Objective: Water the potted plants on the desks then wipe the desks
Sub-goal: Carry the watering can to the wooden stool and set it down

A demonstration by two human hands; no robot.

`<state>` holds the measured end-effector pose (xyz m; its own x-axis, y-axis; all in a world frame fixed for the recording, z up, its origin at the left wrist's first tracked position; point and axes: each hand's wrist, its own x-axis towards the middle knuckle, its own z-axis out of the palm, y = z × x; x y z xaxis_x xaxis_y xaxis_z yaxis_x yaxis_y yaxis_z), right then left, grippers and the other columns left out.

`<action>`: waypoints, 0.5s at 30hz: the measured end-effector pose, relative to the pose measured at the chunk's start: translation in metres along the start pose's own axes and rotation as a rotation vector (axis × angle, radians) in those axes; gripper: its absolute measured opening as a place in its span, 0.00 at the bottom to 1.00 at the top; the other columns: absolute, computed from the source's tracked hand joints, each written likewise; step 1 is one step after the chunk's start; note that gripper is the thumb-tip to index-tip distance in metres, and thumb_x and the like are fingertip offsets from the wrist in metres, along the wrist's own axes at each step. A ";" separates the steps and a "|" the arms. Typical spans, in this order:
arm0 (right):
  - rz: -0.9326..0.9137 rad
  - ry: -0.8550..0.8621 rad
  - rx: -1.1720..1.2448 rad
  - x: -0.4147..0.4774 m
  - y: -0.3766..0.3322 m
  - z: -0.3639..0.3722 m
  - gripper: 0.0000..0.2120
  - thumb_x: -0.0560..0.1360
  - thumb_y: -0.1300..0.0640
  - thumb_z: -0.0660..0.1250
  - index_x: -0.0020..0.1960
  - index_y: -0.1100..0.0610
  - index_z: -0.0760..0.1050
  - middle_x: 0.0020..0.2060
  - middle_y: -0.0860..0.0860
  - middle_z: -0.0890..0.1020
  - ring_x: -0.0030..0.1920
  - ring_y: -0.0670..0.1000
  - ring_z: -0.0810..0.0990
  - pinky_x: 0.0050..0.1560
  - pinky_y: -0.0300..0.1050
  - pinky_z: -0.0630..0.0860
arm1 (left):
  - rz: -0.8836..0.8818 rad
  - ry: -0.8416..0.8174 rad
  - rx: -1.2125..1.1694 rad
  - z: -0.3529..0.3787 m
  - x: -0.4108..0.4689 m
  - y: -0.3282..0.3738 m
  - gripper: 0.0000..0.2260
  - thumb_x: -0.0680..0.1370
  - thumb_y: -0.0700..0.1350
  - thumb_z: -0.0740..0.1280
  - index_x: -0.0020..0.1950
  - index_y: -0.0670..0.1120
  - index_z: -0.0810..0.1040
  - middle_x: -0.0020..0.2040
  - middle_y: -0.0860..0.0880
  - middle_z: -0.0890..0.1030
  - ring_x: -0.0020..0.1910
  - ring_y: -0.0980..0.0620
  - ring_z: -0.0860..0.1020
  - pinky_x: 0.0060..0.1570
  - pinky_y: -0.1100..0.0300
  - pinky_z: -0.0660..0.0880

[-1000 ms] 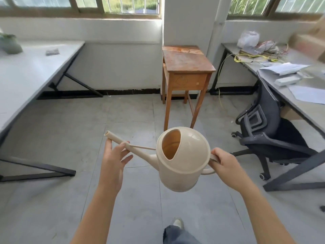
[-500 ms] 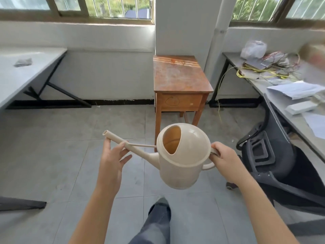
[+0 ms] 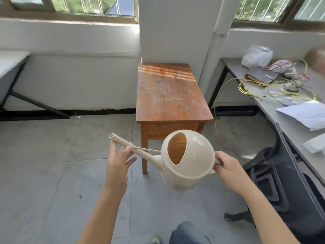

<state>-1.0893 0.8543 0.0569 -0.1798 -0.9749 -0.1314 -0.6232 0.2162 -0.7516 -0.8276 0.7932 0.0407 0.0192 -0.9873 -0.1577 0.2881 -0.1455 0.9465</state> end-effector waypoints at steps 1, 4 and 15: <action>0.001 0.005 0.013 0.017 0.003 -0.004 0.07 0.75 0.63 0.62 0.48 0.52 0.73 0.44 0.49 0.79 0.44 0.42 0.75 0.41 0.34 0.70 | 0.003 0.002 -0.003 0.009 0.014 0.000 0.24 0.69 0.47 0.61 0.64 0.59 0.66 0.46 0.47 0.77 0.47 0.50 0.77 0.50 0.55 0.72; -0.019 -0.001 0.042 0.071 0.012 -0.020 0.07 0.75 0.63 0.62 0.48 0.52 0.74 0.45 0.47 0.80 0.45 0.40 0.76 0.39 0.31 0.71 | 0.005 0.014 -0.015 0.036 0.056 -0.003 0.17 0.68 0.47 0.61 0.53 0.64 0.67 0.46 0.47 0.78 0.47 0.50 0.77 0.50 0.55 0.72; -0.144 -0.167 0.061 0.273 0.037 -0.083 0.09 0.74 0.65 0.61 0.47 0.52 0.74 0.45 0.48 0.79 0.46 0.44 0.76 0.40 0.28 0.71 | 0.070 0.180 -0.008 0.135 0.205 -0.009 0.27 0.69 0.46 0.61 0.69 0.53 0.63 0.44 0.48 0.77 0.46 0.49 0.76 0.49 0.56 0.72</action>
<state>-1.2243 0.6004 0.0470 0.0400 -0.9918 -0.1213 -0.5850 0.0752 -0.8075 -0.9558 0.5837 0.0376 0.2101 -0.9676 -0.1399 0.2874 -0.0756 0.9548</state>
